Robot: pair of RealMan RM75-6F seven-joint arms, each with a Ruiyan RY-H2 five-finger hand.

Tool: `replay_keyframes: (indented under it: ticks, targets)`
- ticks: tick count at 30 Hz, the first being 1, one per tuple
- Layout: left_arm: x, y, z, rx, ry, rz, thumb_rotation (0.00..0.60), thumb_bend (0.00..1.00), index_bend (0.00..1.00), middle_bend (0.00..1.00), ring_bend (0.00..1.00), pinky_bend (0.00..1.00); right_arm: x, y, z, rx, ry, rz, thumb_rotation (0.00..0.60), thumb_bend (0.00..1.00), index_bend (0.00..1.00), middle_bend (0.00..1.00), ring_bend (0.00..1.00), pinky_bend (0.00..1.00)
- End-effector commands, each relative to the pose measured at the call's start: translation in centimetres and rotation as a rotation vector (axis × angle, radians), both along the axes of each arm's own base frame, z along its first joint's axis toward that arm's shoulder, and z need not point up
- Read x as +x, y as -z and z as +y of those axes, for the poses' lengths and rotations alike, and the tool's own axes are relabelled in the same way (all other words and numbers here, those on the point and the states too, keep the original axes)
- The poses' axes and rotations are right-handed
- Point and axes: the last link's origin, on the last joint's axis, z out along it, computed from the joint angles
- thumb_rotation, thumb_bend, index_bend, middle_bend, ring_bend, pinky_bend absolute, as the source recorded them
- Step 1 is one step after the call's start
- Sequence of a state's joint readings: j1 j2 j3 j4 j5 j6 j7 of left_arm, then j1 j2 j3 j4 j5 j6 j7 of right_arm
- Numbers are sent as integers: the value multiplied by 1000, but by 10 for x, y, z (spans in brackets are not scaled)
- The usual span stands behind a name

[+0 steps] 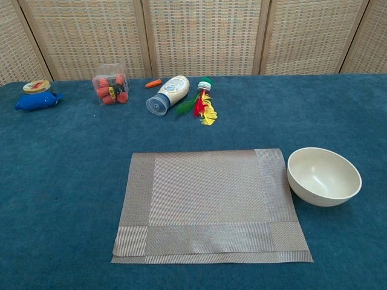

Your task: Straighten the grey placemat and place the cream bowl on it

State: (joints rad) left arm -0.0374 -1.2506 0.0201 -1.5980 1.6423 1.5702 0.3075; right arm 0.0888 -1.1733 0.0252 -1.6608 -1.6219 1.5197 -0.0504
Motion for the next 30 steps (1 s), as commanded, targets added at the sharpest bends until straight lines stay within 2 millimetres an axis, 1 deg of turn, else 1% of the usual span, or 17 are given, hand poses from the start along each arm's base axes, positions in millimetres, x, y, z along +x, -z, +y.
replay_keyframes:
  ticks: [1, 11, 17, 30]
  targets:
    - [0, 0, 0, 1, -5, 0, 600, 0, 0, 0, 0, 0, 0, 0, 1, 4, 0, 2, 600, 157, 34, 0, 0, 0]
    - [5, 0, 0, 37, 36, -19, 600, 0, 0, 0, 0, 0, 1, -2, 1, 5, 1, -9, 600, 157, 50, 0, 0, 0]
    - [3, 4, 0, 29, 34, -9, 600, 0, 0, 0, 0, 0, 1, -2, 1, 6, 2, -11, 600, 157, 57, 0, 0, 0]
    - [7, 10, 3, 29, 59, -15, 600, 0, 0, 0, 0, 0, 0, -4, 1, 2, -1, -23, 600, 156, 67, 0, 0, 0]
